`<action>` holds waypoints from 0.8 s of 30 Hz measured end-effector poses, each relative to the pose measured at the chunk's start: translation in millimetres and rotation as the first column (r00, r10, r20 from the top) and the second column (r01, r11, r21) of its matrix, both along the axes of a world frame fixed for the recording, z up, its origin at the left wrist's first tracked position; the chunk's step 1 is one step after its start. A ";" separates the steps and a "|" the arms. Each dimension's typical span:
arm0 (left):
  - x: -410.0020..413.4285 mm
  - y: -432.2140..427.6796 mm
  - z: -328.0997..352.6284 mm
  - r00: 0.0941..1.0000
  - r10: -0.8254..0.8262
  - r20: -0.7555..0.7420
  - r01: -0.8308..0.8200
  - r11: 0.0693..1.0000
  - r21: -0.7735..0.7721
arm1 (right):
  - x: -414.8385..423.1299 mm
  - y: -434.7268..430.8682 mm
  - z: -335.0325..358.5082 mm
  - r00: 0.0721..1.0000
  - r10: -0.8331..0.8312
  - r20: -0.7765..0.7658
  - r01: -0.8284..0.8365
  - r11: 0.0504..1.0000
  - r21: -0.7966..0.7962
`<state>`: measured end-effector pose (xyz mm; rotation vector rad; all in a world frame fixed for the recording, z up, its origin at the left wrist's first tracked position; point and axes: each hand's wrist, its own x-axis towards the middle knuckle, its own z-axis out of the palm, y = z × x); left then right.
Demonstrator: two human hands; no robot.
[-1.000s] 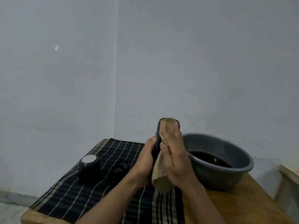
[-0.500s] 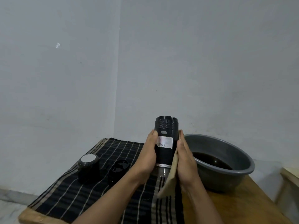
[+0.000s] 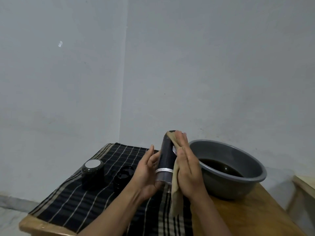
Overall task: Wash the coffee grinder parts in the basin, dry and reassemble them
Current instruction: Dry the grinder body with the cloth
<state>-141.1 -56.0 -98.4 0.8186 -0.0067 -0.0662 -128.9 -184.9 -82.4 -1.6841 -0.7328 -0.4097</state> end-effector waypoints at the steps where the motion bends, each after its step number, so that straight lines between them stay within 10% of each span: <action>1: 0.5 -0.8 -1.4 0.999 -0.024 -0.032 0.022 0.997 -0.067 | -0.6 0.6 -2.7 1.000 0.029 -0.010 -0.029 1.000 0.001; 10: 1.3 -3.9 4.5 0.970 0.241 -0.017 -0.211 0.881 0.423 | -5.5 4.0 -2.4 0.986 0.024 0.166 0.070 0.839 -0.539; 15: -3.3 -2.2 -5.3 0.990 0.056 -0.133 -0.054 0.998 0.021 | -12.2 10.1 -13.2 0.977 0.006 0.211 0.094 0.882 -0.463; 21: -16.1 -3.2 9.3 0.995 -0.089 -0.043 0.082 0.988 -0.129 | -14.4 -1.8 -2.1 0.988 0.154 -0.012 -0.154 0.988 0.022; 24: -16.2 -4.3 20.0 0.998 -0.062 -0.023 0.061 0.996 -0.062 | -14.0 -8.4 -0.4 0.992 0.130 0.002 -0.125 0.962 -0.244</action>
